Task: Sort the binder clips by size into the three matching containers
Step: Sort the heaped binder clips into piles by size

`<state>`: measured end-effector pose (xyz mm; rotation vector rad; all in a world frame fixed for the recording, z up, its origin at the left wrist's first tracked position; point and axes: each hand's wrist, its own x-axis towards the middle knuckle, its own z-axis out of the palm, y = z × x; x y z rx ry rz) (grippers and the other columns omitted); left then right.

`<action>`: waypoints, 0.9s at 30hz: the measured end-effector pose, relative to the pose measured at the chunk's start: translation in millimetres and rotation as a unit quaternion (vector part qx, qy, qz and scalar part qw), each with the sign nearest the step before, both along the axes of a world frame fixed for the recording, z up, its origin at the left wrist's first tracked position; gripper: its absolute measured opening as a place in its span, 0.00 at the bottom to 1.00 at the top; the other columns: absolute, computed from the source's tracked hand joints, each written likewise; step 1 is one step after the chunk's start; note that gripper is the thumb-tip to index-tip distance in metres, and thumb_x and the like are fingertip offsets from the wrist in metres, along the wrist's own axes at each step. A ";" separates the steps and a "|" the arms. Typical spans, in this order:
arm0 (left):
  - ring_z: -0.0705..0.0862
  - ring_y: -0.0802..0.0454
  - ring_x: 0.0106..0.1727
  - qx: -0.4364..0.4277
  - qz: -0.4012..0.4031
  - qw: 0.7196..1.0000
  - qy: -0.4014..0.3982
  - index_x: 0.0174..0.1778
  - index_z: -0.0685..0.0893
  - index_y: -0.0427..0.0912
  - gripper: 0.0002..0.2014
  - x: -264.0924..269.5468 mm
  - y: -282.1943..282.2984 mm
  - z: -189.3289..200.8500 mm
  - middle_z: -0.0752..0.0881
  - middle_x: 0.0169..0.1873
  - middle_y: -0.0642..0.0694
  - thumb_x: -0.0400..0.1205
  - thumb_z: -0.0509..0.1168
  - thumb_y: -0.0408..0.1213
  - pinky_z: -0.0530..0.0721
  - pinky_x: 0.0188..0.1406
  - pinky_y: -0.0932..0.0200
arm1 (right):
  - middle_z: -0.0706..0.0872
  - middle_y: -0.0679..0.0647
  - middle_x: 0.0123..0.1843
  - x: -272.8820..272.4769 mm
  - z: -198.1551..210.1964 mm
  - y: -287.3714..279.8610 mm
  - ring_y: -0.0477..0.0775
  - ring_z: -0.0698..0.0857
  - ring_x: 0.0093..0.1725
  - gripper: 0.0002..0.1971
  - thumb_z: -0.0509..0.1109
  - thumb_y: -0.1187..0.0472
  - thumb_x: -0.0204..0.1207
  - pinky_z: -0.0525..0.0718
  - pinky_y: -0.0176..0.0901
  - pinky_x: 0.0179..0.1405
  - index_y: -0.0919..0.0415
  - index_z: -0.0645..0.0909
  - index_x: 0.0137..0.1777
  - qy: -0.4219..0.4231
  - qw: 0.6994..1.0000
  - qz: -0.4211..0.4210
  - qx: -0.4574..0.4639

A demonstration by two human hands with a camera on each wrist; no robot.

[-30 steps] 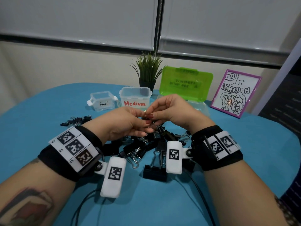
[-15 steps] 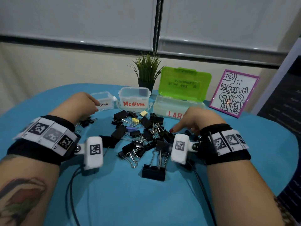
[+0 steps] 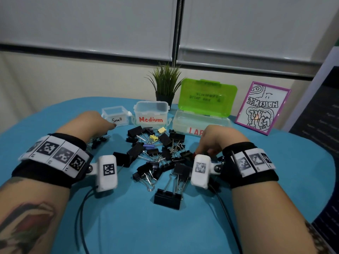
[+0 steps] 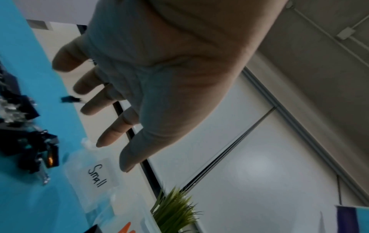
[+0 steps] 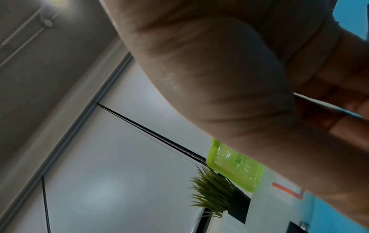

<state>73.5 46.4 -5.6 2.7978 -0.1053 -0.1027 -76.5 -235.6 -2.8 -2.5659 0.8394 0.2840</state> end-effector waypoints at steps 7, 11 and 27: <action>0.84 0.43 0.56 -0.086 -0.068 0.993 -0.031 0.63 0.83 0.50 0.25 -35.4 -15.3 14.1 0.83 0.55 0.45 0.76 0.70 0.63 0.80 0.56 0.51 | 0.94 0.64 0.45 10.3 -3.9 9.7 0.59 0.93 0.40 0.19 0.85 0.67 0.62 0.91 0.64 0.55 0.69 0.89 0.53 -0.027 0.999 0.030 0.032; 0.89 0.51 0.55 -0.269 -0.199 0.938 0.092 0.56 0.87 0.48 0.16 -67.2 -37.7 9.6 0.90 0.55 0.48 0.77 0.74 0.51 0.88 0.55 0.51 | 0.94 0.61 0.42 16.1 -10.8 13.4 0.60 0.94 0.45 0.10 0.81 0.71 0.64 0.91 0.60 0.55 0.68 0.89 0.46 -0.060 0.995 0.065 0.044; 0.93 0.44 0.48 -0.550 -0.191 0.730 0.358 0.64 0.81 0.29 0.15 -95.0 -81.9 -19.6 0.90 0.55 0.29 0.87 0.62 0.36 0.92 0.42 0.58 | 0.87 0.69 0.41 9.4 -1.0 26.7 0.58 0.85 0.34 0.12 0.77 0.83 0.66 0.89 0.45 0.37 0.76 0.84 0.49 -0.282 0.884 0.154 0.341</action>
